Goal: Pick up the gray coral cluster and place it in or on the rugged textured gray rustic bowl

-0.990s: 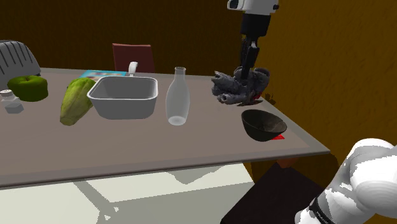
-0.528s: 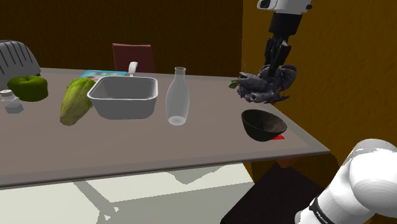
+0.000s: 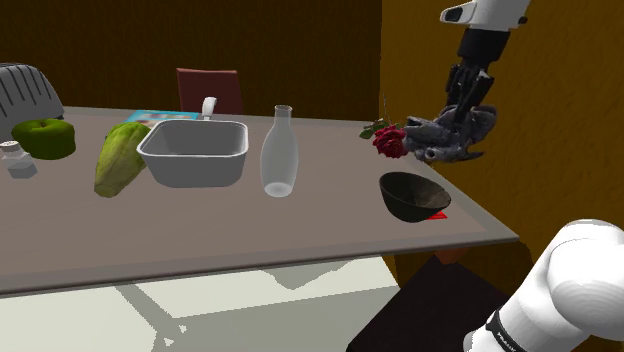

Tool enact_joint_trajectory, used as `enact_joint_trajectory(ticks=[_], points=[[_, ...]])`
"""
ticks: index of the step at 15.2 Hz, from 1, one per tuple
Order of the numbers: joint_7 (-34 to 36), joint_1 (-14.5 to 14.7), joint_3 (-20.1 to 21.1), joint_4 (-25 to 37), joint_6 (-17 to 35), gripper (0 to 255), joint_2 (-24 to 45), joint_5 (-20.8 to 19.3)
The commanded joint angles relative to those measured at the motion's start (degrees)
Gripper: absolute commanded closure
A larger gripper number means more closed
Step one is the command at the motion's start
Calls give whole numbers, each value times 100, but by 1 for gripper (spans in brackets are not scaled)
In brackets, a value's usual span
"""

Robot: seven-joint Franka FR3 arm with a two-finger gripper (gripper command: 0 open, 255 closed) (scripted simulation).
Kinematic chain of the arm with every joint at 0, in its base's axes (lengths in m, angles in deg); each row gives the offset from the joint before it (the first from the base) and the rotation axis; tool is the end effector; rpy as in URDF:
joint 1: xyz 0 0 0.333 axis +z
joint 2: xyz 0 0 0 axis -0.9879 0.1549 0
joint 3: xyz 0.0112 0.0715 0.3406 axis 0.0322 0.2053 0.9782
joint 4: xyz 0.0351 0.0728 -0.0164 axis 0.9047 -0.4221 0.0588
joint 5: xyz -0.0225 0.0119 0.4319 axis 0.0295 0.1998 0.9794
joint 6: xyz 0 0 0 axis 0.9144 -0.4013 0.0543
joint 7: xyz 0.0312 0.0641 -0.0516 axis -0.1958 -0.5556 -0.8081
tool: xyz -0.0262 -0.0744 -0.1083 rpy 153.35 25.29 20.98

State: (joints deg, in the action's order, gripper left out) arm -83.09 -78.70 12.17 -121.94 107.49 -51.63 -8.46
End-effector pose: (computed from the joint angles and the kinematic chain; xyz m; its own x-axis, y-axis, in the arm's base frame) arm 0.3400 -0.0389 0.6617 0.7316 0.6803 -0.0442 0.6817 -0.7290 0.0625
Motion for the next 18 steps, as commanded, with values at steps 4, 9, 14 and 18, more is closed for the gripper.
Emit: enact_joint_trajectory(ticks=[4,9,14,18], points=[[20,-6,-21,-479,327,255,-162,-20],[51,-11,-40,-952,675,255,-286,-38],[82,-18,-61,-1402,1027,255,-383,-59],[106,-24,-79,-1744,1311,255,-440,-78]])
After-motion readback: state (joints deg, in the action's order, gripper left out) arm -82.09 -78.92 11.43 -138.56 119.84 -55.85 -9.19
